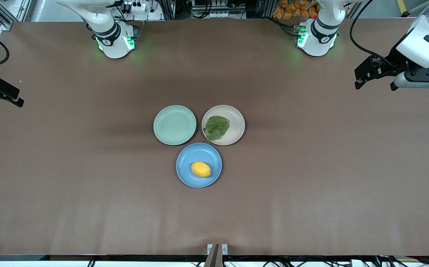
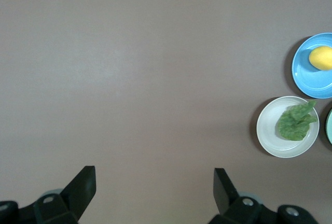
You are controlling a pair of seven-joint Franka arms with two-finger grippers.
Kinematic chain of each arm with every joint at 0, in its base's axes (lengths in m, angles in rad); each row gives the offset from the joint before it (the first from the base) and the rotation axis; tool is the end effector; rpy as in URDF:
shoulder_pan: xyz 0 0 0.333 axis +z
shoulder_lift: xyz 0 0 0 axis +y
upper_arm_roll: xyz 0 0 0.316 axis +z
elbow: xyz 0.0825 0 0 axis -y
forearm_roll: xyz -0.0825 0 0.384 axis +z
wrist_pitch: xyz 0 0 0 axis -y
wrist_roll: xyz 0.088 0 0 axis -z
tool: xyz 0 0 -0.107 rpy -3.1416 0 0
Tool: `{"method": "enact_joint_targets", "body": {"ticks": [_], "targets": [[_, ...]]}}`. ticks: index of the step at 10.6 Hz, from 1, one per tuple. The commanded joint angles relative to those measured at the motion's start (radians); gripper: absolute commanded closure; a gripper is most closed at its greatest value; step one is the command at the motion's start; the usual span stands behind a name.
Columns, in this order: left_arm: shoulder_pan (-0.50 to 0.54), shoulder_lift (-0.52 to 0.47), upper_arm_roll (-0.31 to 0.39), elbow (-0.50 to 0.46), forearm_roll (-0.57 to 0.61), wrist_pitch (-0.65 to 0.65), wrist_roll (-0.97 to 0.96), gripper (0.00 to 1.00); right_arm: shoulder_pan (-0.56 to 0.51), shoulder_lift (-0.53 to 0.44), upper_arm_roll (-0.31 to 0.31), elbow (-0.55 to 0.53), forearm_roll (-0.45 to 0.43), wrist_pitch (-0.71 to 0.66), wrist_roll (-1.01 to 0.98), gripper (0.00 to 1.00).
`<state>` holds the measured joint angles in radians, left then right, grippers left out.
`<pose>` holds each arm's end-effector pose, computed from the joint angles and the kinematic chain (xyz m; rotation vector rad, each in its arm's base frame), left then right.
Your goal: Pick lemon and lettuce from blue and beige plates
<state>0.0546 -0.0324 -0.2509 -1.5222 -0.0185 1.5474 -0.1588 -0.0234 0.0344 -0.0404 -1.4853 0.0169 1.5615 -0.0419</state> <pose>0.5313 -0.1103 0.6625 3.1196 -0.0602 0.0840 0.5640 -0.0338 0.6448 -3.1274 0.0334 -0.0666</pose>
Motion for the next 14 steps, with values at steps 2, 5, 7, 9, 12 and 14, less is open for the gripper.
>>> {"method": "enact_joint_targets", "body": {"ticks": [2, 5, 7, 9, 12, 14], "targets": [[0.011, 0.0, -0.013, 0.014, 0.019, -0.02, 0.035, 0.0, 0.011, -0.004, -0.006, -0.001, -0.014, 0.0, 0.013, 0.0], [0.01, 0.009, -0.013, 0.014, 0.017, -0.02, 0.034, 0.0, 0.011, -0.004, -0.006, -0.001, -0.014, -0.001, 0.013, 0.0], [0.014, 0.011, -0.011, 0.014, 0.009, -0.02, 0.035, 0.0, 0.014, -0.005, -0.004, -0.004, -0.014, -0.004, 0.014, 0.0], [0.011, 0.029, -0.01, 0.014, 0.012, -0.02, 0.024, 0.0, 0.013, -0.004, -0.003, -0.007, -0.012, -0.006, 0.014, 0.0], [0.002, 0.042, -0.013, 0.014, 0.006, -0.018, 0.015, 0.0, 0.016, -0.002, -0.001, -0.019, -0.012, -0.003, 0.014, 0.0], [0.005, 0.058, -0.013, 0.013, -0.015, -0.004, 0.008, 0.0, 0.013, -0.001, -0.001, -0.021, -0.012, -0.008, 0.002, 0.0]]}}
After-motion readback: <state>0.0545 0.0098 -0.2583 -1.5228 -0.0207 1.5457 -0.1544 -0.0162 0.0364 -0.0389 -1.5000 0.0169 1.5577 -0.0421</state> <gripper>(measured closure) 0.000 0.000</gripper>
